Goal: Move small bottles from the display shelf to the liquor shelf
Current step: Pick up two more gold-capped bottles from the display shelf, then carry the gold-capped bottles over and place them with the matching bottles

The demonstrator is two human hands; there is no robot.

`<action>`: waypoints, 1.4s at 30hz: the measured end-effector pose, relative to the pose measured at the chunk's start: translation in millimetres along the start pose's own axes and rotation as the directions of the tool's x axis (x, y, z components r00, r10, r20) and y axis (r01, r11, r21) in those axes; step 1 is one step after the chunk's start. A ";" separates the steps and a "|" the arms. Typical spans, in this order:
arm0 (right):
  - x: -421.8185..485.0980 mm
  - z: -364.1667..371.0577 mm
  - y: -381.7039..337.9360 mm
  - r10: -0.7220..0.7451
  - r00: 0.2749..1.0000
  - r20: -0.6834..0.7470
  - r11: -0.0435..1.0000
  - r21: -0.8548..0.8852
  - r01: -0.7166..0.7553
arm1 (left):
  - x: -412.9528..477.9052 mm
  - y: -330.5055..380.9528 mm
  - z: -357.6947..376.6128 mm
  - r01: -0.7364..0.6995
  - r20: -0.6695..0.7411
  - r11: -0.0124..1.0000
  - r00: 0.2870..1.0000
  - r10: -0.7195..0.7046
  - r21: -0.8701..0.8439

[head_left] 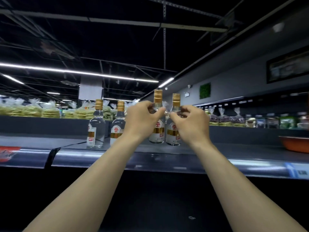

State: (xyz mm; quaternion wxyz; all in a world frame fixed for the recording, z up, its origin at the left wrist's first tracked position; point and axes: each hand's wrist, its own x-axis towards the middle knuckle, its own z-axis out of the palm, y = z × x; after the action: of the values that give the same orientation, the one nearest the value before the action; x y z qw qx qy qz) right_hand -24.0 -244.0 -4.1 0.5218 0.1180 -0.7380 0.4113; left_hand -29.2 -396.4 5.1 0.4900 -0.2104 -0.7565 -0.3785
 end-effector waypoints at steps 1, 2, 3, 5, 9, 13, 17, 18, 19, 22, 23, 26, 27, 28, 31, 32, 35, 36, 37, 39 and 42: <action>-1.3 -10.9 -1.5 -0.005 1.000 -0.021 1.000 -0.002 0.005 | -1.2 8.4 -0.8 -0.021 -0.006 0.999 1.000 0.021 -0.029; -3.2 -23.8 -3.0 -0.008 0.999 -0.040 1.000 -0.008 0.007 | -2.7 16.9 -0.1 -0.043 -0.006 0.998 0.999 0.042 -0.053; -5.4 -37.7 -3.3 -0.007 0.998 -0.061 1.000 -0.023 0.006 | -4.9 25.9 2.1 -0.062 -0.002 0.995 0.998 0.063 -0.076; -12.3 -68.6 -1.8 -0.003 0.995 -0.095 0.998 -0.065 -0.004 | -11.9 45.1 11.8 -0.073 0.034 0.989 0.996 0.078 -0.130; -43.4 -142.1 17.1 0.010 0.990 -0.139 0.976 -0.213 -0.040 | -47.4 91.8 48.1 -0.049 0.196 0.965 0.975 0.102 -0.259; -100.0 -228.8 49.8 0.044 0.979 -0.199 0.925 -0.363 -0.115 | -117.5 144.3 102.7 -0.046 0.314 0.930 0.934 0.169 -0.366; -157.8 -327.7 85.4 0.097 0.970 -0.222 0.858 -0.475 -0.195 | -201.7 214.5 165.3 0.050 0.435 0.869 0.879 0.195 -0.492; -171.4 -355.8 93.9 0.112 0.964 -0.241 0.837 -0.500 -0.223 | -222.9 236.2 179.9 0.083 0.454 0.845 0.869 0.199 -0.529; -185.2 -384.7 102.5 0.133 0.956 -0.260 0.809 -0.530 -0.256 | -244.4 258.5 193.7 0.111 0.467 0.819 0.861 0.204 -0.563; -228.1 -477.0 123.2 0.223 0.933 -0.282 0.747 -0.566 -0.349 | -310.5 334.2 234.5 0.168 0.495 0.765 0.842 0.217 -0.621; -243.0 -507.8 128.8 0.243 0.929 -0.279 0.735 -0.572 -0.364 | -332.2 360.5 247.3 0.205 0.524 0.748 0.824 0.216 -0.631; -288.8 -592.8 141.5 0.292 0.897 -0.331 0.690 -0.576 -0.438 | -392.5 436.8 280.2 0.327 0.623 0.678 0.743 0.246 -0.658; -303.7 -619.9 144.1 0.306 0.881 -0.362 0.673 -0.572 -0.469 | -411.6 461.2 290.1 0.337 0.630 0.662 0.730 0.265 -0.669; -317.3 -646.5 146.3 0.316 0.863 -0.394 0.652 -0.571 -0.499 | -429.7 485.9 298.7 0.341 0.636 0.654 0.719 0.282 -0.675; -357.4 -724.2 156.5 0.315 0.823 -0.473 0.581 -0.590 -0.561 | -479.7 556.6 319.6 0.376 0.677 0.626 0.649 0.348 -0.683; -370.5 -749.4 160.5 0.316 0.807 -0.500 0.552 -0.594 -0.584 | -496.1 579.1 326.4 0.380 0.684 0.621 0.627 0.372 -0.686; -407.4 -823.8 173.1 0.323 0.731 -0.601 0.465 -0.572 -0.675 | -545.3 639.5 352.1 0.399 0.710 0.614 0.562 0.424 -0.682; -419.3 -848.3 177.4 0.329 0.700 -0.633 0.448 -0.548 -0.706 | -561.3 659.0 361.7 0.409 0.725 0.616 0.530 0.440 -0.673; -431.6 -872.6 182.5 0.333 0.671 -0.662 0.436 -0.523 -0.732 | -577.4 678.4 372.4 0.412 0.738 0.624 0.495 0.459 -0.664; -454.7 -920.7 194.0 0.333 0.625 -0.707 0.407 -0.490 -0.771 | -607.8 718.6 393.9 0.409 0.747 0.629 0.441 0.497 -0.661; -486.9 -996.0 215.5 0.334 0.578 -0.745 0.349 -0.472 -0.810 | -653.9 786.4 430.3 0.463 0.754 0.595 0.374 0.540 -0.657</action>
State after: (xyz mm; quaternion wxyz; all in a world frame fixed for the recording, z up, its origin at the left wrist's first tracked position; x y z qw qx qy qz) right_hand 724.6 495.6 -414.2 0.5053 -0.5207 -0.6513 0.2224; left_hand 544.4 464.6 -396.0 -0.1651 -0.5990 -0.6251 -0.4723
